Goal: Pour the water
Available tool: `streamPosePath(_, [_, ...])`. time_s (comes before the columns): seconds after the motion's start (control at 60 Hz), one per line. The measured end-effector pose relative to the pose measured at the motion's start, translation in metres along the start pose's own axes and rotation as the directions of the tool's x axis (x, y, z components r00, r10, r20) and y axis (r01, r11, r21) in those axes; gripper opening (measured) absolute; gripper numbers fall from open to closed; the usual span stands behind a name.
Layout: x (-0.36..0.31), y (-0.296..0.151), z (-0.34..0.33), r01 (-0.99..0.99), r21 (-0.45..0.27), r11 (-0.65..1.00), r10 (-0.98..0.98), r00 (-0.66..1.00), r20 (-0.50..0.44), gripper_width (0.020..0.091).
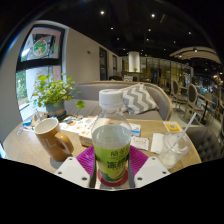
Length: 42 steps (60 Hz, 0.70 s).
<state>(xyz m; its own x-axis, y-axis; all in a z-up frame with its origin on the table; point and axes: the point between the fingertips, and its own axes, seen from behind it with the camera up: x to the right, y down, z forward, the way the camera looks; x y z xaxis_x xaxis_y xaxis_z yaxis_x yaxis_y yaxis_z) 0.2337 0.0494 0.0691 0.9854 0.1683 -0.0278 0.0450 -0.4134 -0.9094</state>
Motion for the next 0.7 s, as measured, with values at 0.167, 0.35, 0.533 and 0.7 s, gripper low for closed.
streamPosePath(0.167, [0.001,0.008,-0.002,-0.013,-0.063,0.998,0.012,1.000,-0.018,0.0586])
streamPosePath(0.35, [0.004,0.017,-0.036,-0.061,-0.156,0.986,0.050,0.996,-0.078,0.0863])
streamPosePath(0.533, [-0.012,0.007,-0.122,-0.093,-0.216,0.972,0.058,0.985,-0.160,0.0852])
streamPosePath(0.7, [-0.051,-0.006,-0.213,-0.085,-0.234,0.969,0.039,0.980,-0.193,0.0852])
